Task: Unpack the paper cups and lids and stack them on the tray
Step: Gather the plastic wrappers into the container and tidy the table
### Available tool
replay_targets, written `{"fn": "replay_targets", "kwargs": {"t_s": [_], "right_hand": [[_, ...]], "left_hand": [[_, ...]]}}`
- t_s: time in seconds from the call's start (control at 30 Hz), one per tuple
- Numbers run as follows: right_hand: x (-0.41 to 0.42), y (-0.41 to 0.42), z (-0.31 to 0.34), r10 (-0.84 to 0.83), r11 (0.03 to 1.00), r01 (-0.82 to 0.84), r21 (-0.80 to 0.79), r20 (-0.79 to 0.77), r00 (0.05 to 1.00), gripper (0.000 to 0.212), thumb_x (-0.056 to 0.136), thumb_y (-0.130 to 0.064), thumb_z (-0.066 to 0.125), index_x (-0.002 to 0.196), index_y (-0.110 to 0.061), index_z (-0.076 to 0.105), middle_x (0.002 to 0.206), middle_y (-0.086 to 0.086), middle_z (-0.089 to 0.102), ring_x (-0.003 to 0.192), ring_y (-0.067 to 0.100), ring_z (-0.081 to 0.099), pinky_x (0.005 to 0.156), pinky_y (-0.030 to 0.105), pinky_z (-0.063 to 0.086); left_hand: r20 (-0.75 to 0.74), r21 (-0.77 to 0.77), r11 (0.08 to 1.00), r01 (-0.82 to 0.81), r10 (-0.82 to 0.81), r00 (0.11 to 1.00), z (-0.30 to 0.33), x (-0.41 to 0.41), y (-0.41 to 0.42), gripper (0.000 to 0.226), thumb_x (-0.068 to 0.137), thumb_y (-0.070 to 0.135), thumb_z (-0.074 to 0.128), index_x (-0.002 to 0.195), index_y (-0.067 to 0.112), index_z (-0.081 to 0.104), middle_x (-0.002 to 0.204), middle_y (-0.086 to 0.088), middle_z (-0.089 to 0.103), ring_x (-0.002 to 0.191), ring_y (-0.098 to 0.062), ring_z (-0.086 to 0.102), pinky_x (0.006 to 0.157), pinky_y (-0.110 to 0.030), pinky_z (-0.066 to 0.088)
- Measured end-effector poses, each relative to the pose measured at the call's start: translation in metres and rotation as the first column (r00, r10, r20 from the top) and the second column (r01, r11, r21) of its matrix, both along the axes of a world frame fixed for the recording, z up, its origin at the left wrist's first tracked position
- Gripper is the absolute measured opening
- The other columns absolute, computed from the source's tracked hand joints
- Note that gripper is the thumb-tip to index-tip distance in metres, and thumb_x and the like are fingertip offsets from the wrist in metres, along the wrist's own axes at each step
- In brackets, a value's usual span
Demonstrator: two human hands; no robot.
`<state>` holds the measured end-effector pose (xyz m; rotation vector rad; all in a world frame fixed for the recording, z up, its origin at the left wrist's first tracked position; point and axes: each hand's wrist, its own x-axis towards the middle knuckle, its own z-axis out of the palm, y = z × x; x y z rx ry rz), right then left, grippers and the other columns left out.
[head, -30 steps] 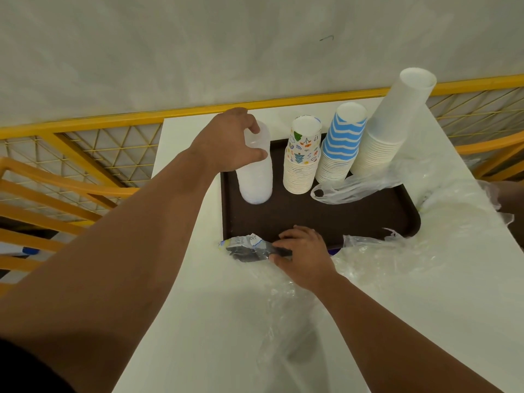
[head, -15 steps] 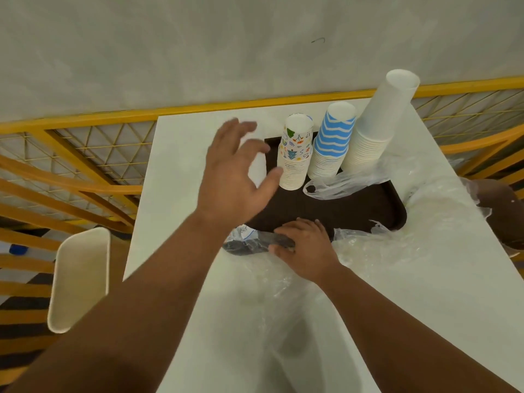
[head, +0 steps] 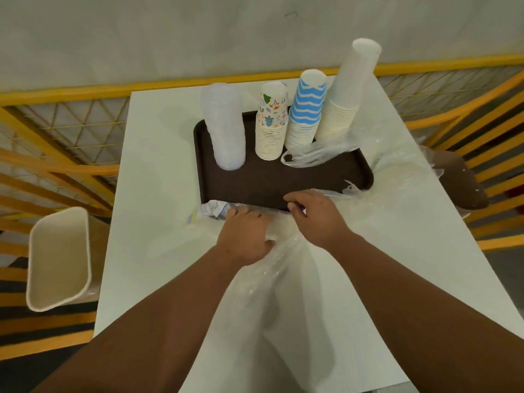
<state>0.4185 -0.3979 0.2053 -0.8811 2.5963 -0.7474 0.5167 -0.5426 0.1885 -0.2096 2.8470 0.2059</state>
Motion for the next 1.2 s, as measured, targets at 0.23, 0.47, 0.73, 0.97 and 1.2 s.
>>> {"fn": "replay_targets", "kwargs": {"t_s": [0.23,0.47,0.73,0.97,1.2], "right_hand": [[0.013,0.030,0.011,0.028,1.000,-0.028,0.005,0.012,1.000,0.032,0.101,-0.030,0.048,0.131,-0.023,0.060,0.130,-0.002,0.061,0.116,0.011,0.055,0.089,0.014,0.032],[0.024,0.073,0.020,-0.085,0.985,0.119,-0.129,0.239,0.967,0.037,0.100,-0.029,0.052,0.136,-0.025,0.053,0.137,-0.003,0.055,0.116,0.010,0.054,0.096,0.025,0.042],[0.016,0.103,0.057,0.155,0.805,0.290,-0.518,0.655,0.740,0.075,0.078,-0.003,0.063,0.145,-0.023,0.037,0.150,-0.003,0.039,0.139,0.018,0.037,0.113,0.039,0.034],[0.027,0.089,0.107,0.350,0.722,0.169,-0.671,0.564,0.748,0.004,0.091,-0.011,0.063,0.093,-0.014,0.063,0.087,-0.006,0.070,0.081,0.007,0.062,0.082,0.024,0.047],[0.036,0.072,0.126,0.265,0.589,0.335,-0.735,0.568,0.779,0.011,0.091,-0.016,0.059,0.087,-0.011,0.051,0.088,0.018,0.053,0.083,0.030,0.047,0.083,0.045,0.042]], "left_hand": [[0.109,-0.061,0.978,-0.200,0.206,0.972,-0.012,0.035,0.041,0.083,0.078,0.084,0.035,0.135,0.025,0.046,0.139,-0.004,0.050,0.126,-0.029,0.046,0.105,-0.053,0.035],[-0.331,0.081,0.956,-0.283,0.294,0.897,-0.004,0.054,0.077,0.029,0.090,0.031,0.047,0.105,0.014,0.064,0.094,-0.005,0.066,0.080,-0.026,0.060,0.070,-0.033,0.040],[-0.132,0.888,0.385,-0.250,0.736,0.663,0.089,0.063,0.118,0.011,0.094,0.009,0.054,0.099,0.018,0.056,0.089,-0.004,0.073,0.072,-0.016,0.065,0.065,-0.027,0.049],[0.257,0.954,-0.295,-0.056,0.708,0.658,0.135,0.059,0.119,0.026,0.088,-0.008,0.042,0.102,0.002,0.062,0.091,-0.020,0.068,0.077,-0.033,0.068,0.068,-0.044,0.058],[0.187,0.982,-0.111,-0.154,0.712,0.676,0.140,0.061,0.079,0.016,0.087,0.024,0.059,0.099,0.015,0.064,0.092,-0.006,0.065,0.084,-0.022,0.060,0.070,-0.034,0.051]]}}
